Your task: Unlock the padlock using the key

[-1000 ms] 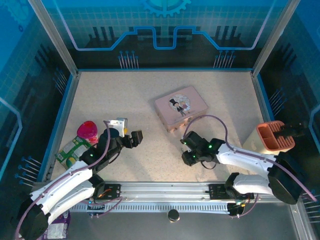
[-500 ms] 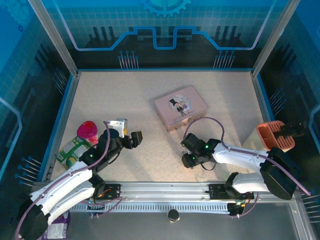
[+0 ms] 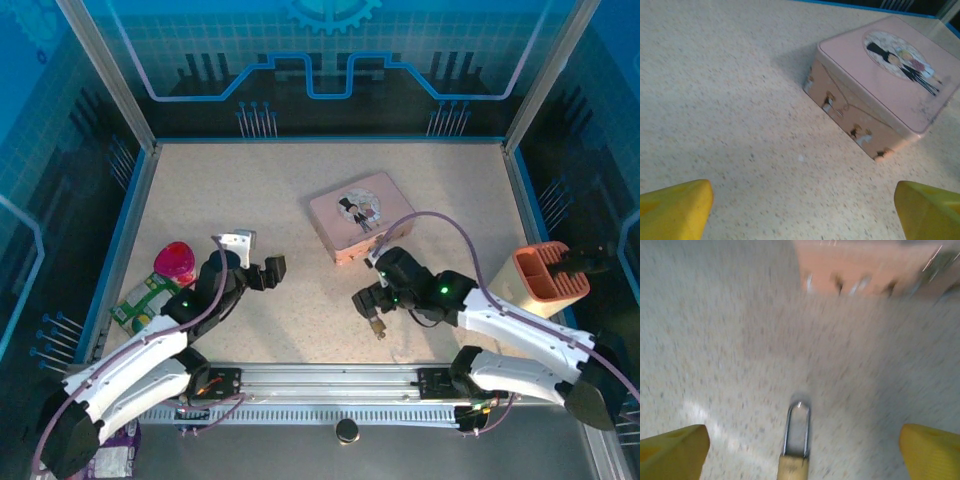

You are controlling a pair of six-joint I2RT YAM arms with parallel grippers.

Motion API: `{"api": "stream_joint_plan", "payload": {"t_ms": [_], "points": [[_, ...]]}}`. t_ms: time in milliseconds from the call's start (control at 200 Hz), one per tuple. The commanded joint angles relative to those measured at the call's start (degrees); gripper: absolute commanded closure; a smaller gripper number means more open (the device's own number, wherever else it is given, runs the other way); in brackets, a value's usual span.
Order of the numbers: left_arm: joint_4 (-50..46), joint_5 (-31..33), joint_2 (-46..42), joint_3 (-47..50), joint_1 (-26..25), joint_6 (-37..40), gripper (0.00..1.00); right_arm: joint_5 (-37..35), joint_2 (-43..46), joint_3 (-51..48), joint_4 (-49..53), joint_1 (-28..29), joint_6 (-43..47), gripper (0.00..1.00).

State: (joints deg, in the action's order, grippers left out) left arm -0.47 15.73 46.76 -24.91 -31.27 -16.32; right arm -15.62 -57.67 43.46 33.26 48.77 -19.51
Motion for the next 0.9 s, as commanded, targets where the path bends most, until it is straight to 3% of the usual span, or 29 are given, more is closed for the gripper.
{"api": "stream_joint_plan", "payload": {"t_ms": [0,180,310,395,490,630,891], "points": [[4.1,7.8,2.7,-3.5,0.8,5.3,0.05,-8.2,1.5,0.4,-7.2,-2.9,10.1,0.00],[11.2,18.2,7.9,-4.2,1.7,11.4,0.01,-12.0,2.2,-4.4,-23.5,-10.2,19.1,0.00],[24.2,19.4,10.4,-0.4,2.5,22.0,0.01,-11.9,1.6,-9.4,-35.4,-15.0,27.6,0.00],[32.5,17.8,12.4,2.1,4.7,26.0,0.01,-11.6,0.9,-12.9,-42.8,-18.2,30.6,0.00],[31.4,11.8,15.8,1.5,8.7,27.0,0.01,-8.3,0.0,-17.4,-51.4,-22.4,33.2,0.00],[33.8,8.9,21.7,2.0,12.6,24.4,0.01,-5.5,-4.6,-24.2,-65.7,-27.2,36.7,0.00],[41.6,3.1,28.7,4.9,21.7,21.0,0.01,-1.1,-18.0,-26.6,-80.6,-31.6,34.5,0.00]]}}
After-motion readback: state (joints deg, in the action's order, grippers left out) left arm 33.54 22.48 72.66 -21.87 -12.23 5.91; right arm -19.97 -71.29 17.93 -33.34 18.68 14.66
